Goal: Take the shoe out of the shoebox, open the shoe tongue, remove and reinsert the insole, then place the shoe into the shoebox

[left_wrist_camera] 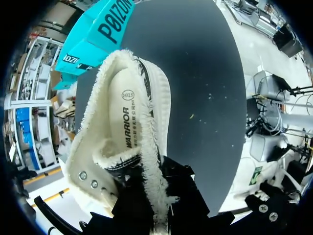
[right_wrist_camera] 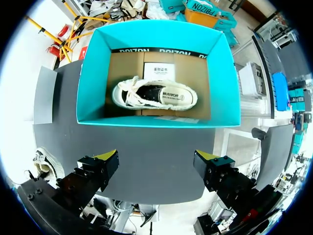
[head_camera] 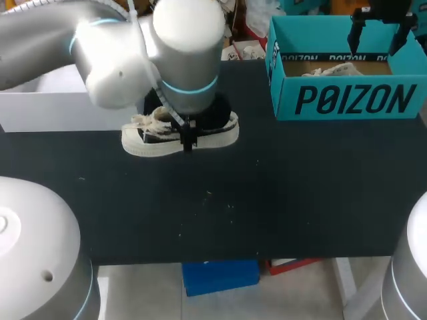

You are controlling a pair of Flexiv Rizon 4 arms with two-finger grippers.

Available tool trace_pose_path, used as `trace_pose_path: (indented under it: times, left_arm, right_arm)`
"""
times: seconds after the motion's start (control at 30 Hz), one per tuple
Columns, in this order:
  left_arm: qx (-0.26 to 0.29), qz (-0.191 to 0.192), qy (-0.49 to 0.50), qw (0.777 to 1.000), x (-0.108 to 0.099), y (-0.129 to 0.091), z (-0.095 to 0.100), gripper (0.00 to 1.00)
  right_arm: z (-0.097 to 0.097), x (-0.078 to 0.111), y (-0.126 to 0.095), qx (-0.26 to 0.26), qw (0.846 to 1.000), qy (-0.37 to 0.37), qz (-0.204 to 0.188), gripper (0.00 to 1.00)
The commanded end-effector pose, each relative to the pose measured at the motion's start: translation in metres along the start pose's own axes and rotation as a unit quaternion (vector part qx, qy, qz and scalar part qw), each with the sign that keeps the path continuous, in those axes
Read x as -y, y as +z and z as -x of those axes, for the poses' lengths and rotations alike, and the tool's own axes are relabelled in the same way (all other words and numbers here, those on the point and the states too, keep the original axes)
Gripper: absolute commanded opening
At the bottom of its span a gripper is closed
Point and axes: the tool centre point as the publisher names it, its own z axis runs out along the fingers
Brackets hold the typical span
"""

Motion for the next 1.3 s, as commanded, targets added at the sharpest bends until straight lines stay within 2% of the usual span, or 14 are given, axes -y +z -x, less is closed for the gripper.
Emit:
trace_pose_path:
  times: [0.03, 0.2, 0.5, 1.1, 1.13, 1.17, 1.2, 1.3]
  left_arm:
    - [0.088, 0.008, -0.002, 0.996, 0.02, 0.031, -0.015, 0.0]
    - [0.076, 0.01, -0.005, 0.997, 0.028, 0.048, -0.028, 0.0]
    - [0.036, 0.002, -0.001, 0.999, 0.03, 0.068, -0.038, 0.0]
    - [0.025, 0.006, 0.048, 0.999, 0.03, 0.103, -0.057, 0.0]
    - [0.025, 0.007, 0.048, 0.999, 0.03, 0.103, -0.057, 0.04]
    - [0.024, 0.008, 0.047, 0.999, 0.03, 0.103, -0.057, 0.43]
    - [0.023, 0.009, 0.047, 0.999, 0.03, 0.103, -0.057, 1.0]
    - [0.017, 0.004, 0.041, 0.999, 0.031, 0.098, -0.054, 1.0]
  right_arm:
    - [0.0, 0.0, 0.0, 0.0, 1.0, 0.0, 0.0, 1.0]
    - [0.0, 0.0, 0.0, 0.0, 1.0, 0.0, 0.0, 1.0]
    - [0.0, 0.0, 0.0, 0.0, 1.0, 0.0, 0.0, 1.0]
    - [0.0, 0.0, 0.0, 0.0, 1.0, 0.0, 0.0, 1.0]
    - [0.0, 0.0, 0.0, 0.0, 1.0, 0.0, 0.0, 1.0]
    - [0.0, 0.0, 0.0, 0.0, 1.0, 0.0, 0.0, 1.0]
    - [0.0, 0.0, 0.0, 0.0, 1.0, 0.0, 0.0, 1.0]
    - [0.0, 0.0, 0.0, 0.0, 1.0, 0.0, 0.0, 1.0]
